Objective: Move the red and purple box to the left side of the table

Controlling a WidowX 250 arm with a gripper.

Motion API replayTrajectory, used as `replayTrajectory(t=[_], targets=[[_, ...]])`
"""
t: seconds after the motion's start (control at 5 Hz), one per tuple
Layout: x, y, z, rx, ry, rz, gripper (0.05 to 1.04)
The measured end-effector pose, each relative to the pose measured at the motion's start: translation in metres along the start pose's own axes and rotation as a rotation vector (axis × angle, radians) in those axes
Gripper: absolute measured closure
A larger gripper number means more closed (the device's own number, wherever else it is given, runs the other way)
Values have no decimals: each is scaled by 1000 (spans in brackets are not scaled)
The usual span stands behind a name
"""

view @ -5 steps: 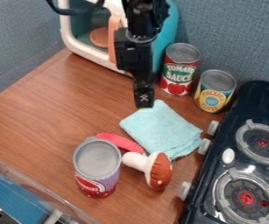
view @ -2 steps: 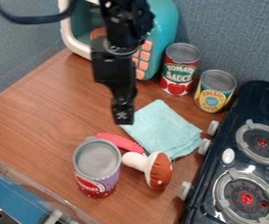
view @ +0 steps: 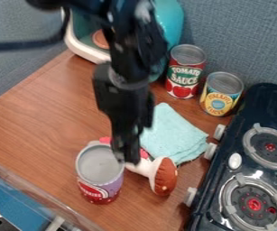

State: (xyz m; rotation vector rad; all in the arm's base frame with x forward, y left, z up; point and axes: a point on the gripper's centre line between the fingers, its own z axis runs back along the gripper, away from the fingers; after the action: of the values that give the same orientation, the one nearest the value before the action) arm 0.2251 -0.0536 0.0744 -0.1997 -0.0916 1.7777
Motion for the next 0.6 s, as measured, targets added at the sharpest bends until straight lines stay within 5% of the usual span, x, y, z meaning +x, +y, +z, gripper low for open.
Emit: replayTrajectory(t=[0.4,0.6], targets=[[-22,36,-25,64,-39,-215,83],[-16,45,-34,70,-72,-231,83]])
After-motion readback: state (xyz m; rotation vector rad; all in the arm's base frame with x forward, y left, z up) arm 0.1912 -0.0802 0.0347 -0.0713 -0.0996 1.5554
